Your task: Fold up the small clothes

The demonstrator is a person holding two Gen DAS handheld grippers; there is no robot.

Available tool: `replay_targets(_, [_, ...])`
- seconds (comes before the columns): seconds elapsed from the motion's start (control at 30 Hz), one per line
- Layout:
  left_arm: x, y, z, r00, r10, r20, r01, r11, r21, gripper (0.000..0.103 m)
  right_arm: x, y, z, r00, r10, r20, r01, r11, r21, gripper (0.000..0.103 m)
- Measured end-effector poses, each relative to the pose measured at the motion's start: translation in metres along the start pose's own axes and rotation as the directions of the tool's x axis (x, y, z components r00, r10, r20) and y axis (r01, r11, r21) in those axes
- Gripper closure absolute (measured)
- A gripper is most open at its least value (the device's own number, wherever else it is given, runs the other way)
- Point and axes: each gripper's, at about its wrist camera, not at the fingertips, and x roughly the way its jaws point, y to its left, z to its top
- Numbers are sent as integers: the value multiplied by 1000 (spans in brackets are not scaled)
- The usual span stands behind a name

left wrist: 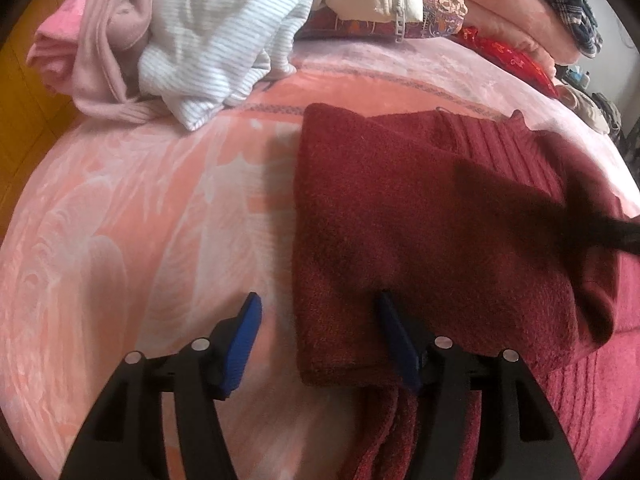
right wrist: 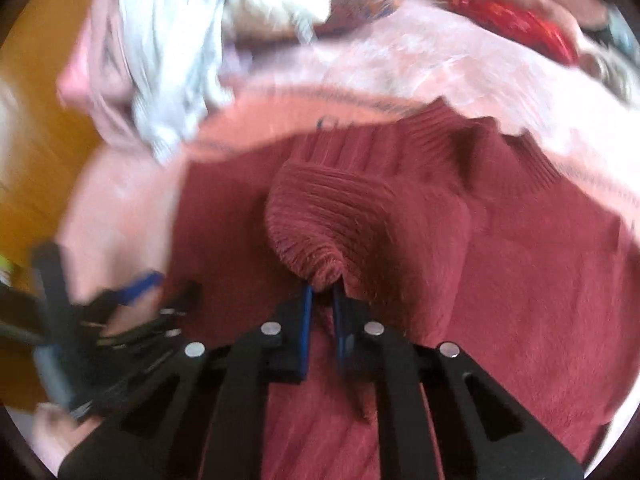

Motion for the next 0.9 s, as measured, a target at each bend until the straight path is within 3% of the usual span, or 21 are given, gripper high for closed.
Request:
replay_targets(0.1, [0,0,0,1000,3,3,-3,1000,-13,40,-46,-49,-14,992,75,98,-84,992,93,95])
replay_targets(0.17, [0,-2,0,1000,18,11,-18,1000,-20,40,-76,-97,-22,988,48,148,-71,986,152,96])
replay_targets(0.27, [-3,-9,-3,998,59,33,-58,998,-21,41,-88,-155,-41,991,32,127,-61,970,237,83])
replay_targets(0.37, [-11,-18,-5,995,88,50,-87,996,-5,42,-92,-209,-73,995,-1,102,-33,942,334,82])
replay_targets(0.47, [-25,-19,-4,997,62,54,-62,998,-10,32,-90,-243,-97,990,62,127,-111,899,424,71])
replay_targets(0.57, [-37,-21,-2,992,93,82,-94,995,11,30,-82,-247,-98,988,93,126,-139,893,427,69])
replay_targets(0.67, [-46,-27,-1,990,93,106,-98,994,46,24,-72,-230,-83,987,110,113,-146,910,389,58])
replay_targets(0.8, [-43,-31,-1,993,67,95,-73,995,66,24,-49,-203,-65,998,59,26,-65,939,337,52])
replay_targets(0.87, [-39,-30,-2,995,55,81,-60,996,61,24,-39,-185,-58,1000,4,0,-4,959,283,61])
replay_targets(0.9, [-37,-28,-3,996,45,76,-49,998,50,24,-38,-179,-56,1000,-13,-3,13,966,259,81])
